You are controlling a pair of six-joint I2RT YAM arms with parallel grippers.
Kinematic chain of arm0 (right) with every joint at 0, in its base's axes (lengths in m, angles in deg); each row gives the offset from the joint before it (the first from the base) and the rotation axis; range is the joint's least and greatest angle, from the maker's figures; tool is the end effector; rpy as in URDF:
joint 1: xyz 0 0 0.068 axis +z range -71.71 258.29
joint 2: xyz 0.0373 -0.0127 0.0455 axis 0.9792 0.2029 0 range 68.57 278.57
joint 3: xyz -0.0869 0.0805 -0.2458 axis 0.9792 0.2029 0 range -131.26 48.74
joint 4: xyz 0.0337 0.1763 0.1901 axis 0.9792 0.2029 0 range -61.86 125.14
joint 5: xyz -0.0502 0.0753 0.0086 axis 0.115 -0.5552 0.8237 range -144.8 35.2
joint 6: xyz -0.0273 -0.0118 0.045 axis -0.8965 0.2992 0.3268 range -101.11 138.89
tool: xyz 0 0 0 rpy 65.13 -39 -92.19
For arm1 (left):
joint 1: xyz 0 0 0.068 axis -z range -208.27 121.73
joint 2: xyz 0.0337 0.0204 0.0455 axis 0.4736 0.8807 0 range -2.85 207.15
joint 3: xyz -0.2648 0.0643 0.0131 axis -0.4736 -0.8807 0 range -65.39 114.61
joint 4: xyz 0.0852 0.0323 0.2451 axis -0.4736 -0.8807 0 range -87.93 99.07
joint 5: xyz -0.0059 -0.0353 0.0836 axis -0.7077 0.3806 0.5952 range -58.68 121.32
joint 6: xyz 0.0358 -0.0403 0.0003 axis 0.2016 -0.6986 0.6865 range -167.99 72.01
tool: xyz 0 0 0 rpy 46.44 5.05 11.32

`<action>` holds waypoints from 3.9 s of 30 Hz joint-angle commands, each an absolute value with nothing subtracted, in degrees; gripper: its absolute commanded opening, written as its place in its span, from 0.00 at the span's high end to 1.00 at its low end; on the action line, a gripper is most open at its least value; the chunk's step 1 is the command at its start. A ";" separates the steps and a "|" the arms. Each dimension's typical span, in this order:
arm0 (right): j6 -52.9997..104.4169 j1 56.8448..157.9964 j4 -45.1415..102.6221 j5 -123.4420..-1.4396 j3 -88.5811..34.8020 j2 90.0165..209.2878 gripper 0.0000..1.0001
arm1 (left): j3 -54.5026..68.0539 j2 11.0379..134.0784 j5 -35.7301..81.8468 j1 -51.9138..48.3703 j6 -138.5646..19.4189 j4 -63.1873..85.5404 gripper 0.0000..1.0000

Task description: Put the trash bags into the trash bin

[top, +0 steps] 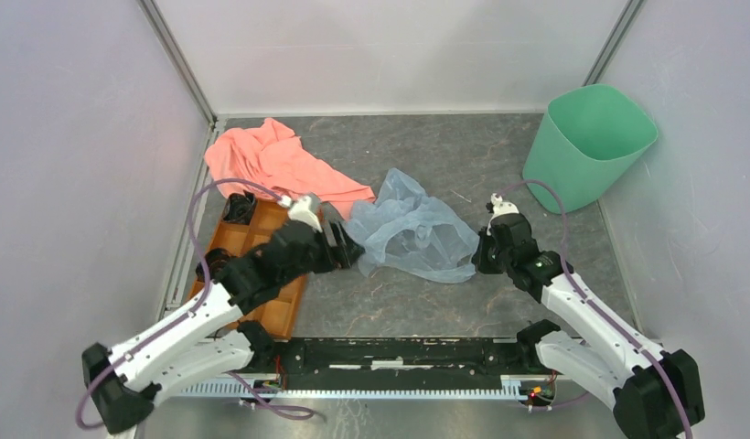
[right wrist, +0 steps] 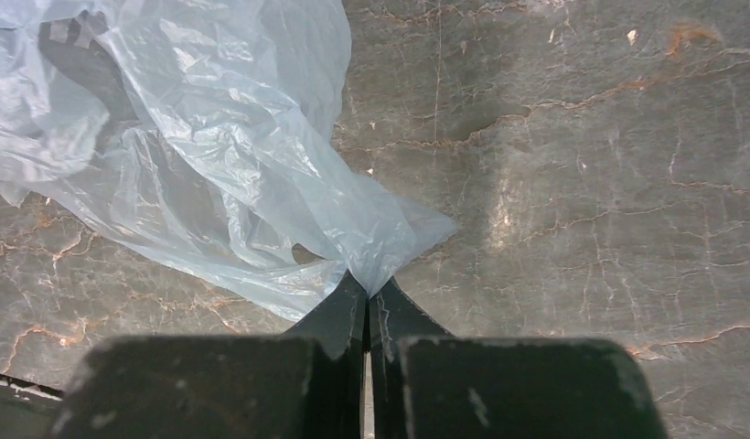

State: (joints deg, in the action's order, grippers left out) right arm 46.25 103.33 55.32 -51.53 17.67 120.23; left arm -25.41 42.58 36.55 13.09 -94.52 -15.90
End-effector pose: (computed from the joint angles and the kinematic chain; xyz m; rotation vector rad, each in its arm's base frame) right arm 0.1642 0.0746 0.2096 0.0760 2.4320 0.3526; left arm 0.1363 -0.1157 0.2826 -0.1572 2.2039 -0.8050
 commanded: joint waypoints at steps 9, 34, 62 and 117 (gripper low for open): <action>42.29 102.58 53.84 -52.80 15.55 119.55 1.00 | -16.51 65.57 82.36 43.93 -92.81 -22.51 0.09; 28.61 102.61 52.57 -39.52 13.33 112.95 1.00 | -6.43 66.60 3.49 20.29 -74.91 -20.95 0.98; 36.55 102.62 52.97 -50.10 10.60 108.47 1.00 | -20.89 46.67 20.90 18.75 -95.70 -9.65 0.25; 35.05 100.80 56.84 -47.64 -25.17 139.95 1.00 | 20.61 81.65 15.84 2.31 -81.85 -19.26 0.98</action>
